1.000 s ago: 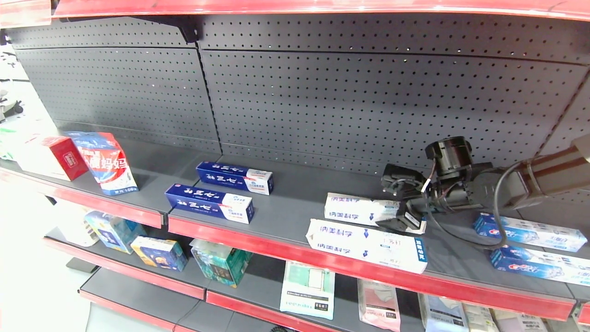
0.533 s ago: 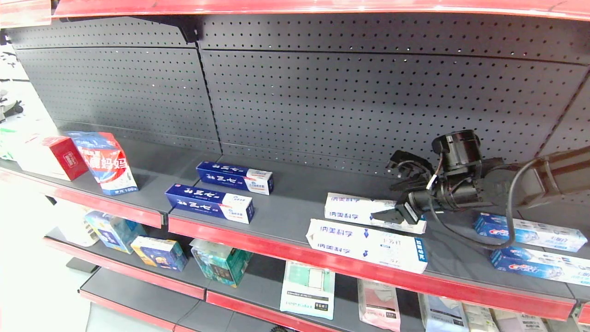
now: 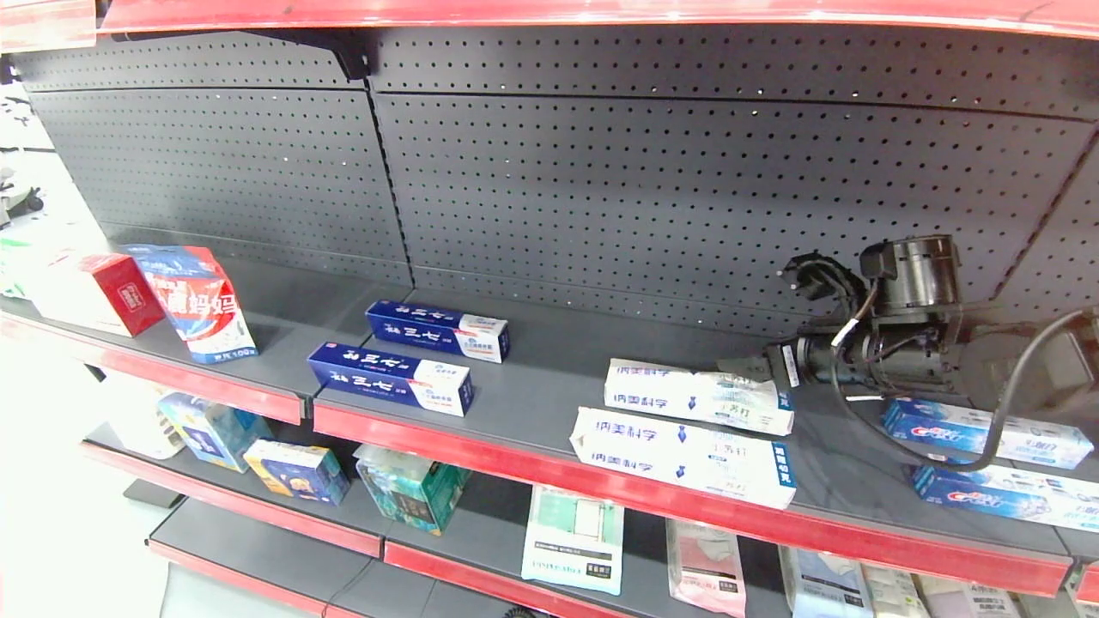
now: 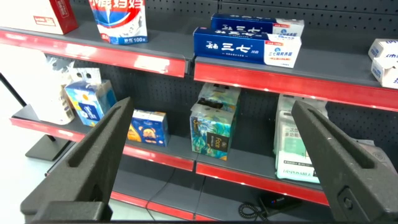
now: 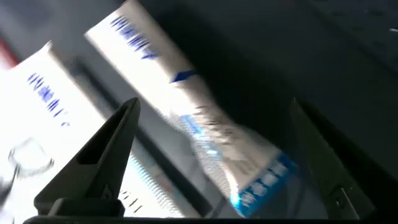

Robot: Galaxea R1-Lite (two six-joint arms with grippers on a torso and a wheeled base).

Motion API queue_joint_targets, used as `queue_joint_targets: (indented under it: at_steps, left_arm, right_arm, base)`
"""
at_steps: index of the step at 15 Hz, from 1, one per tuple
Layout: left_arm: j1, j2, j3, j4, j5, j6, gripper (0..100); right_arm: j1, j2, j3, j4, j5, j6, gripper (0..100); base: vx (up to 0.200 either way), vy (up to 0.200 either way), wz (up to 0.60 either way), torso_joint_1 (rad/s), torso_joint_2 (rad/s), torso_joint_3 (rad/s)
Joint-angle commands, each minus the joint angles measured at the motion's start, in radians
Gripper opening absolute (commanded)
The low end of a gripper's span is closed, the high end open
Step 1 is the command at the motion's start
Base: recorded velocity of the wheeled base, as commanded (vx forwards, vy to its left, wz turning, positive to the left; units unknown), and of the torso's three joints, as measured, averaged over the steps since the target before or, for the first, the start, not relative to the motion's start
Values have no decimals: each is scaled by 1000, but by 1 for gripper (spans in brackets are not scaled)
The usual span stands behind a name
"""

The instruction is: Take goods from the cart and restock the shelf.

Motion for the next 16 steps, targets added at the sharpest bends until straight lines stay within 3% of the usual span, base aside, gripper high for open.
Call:
queue_joint_targets:
  at_steps: [1, 4, 16]
  left_arm:
    - [0, 0, 0, 0, 0, 0, 100]
    - [0, 0, 0, 0, 0, 0, 100]
    - [0, 0, 0, 0, 0, 0, 100]
  right_arm:
    - [-4, -48, 46, -22, -43, 26, 100]
    - [-4, -48, 74, -23, -137, 61, 100]
    - [5, 7, 75, -57, -193, 121, 100]
  base:
    - [0, 0, 0, 0, 0, 0]
    - [0, 0, 0, 0, 0, 0]
    - [0, 0, 0, 0, 0, 0]
